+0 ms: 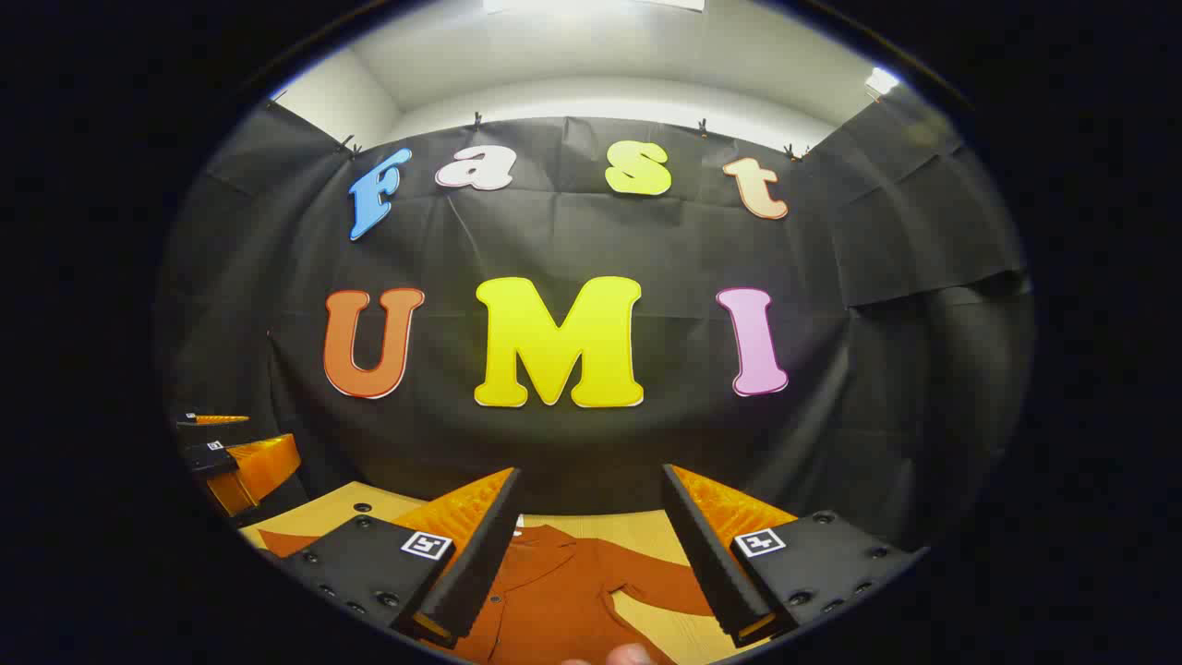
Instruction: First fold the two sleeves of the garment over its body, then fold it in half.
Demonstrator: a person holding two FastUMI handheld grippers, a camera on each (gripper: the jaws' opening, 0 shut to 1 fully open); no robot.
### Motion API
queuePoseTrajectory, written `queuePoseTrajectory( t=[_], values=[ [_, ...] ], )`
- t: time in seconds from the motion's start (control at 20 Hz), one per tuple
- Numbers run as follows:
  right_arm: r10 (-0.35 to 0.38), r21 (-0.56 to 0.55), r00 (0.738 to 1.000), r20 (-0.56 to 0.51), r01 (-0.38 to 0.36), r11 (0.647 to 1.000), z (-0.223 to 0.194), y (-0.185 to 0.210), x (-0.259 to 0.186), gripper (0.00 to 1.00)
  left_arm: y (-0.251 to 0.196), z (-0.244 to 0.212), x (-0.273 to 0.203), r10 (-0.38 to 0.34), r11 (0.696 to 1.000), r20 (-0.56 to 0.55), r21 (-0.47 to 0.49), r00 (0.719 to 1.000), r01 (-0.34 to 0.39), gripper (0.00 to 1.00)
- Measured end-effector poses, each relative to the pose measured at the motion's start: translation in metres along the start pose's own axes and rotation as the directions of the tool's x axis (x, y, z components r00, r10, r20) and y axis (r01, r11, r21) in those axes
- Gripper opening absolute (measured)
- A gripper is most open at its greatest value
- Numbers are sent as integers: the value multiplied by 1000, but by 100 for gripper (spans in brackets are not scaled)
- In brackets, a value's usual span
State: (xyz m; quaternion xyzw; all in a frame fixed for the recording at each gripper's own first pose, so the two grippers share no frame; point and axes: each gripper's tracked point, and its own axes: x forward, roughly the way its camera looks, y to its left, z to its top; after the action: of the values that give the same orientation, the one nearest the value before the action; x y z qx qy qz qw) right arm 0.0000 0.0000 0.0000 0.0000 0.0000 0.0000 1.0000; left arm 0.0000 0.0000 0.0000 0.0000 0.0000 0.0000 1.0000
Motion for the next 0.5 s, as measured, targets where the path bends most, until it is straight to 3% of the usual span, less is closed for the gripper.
queuePoseTrajectory(
  t=[0.5],
  values=[
    [-13, 10, 1000, -6, 13, 1000, -1, -14, 15, 94, -7, 1, 13, 16, 1000, 3, 19, 1000, -16, 97]
  ],
)
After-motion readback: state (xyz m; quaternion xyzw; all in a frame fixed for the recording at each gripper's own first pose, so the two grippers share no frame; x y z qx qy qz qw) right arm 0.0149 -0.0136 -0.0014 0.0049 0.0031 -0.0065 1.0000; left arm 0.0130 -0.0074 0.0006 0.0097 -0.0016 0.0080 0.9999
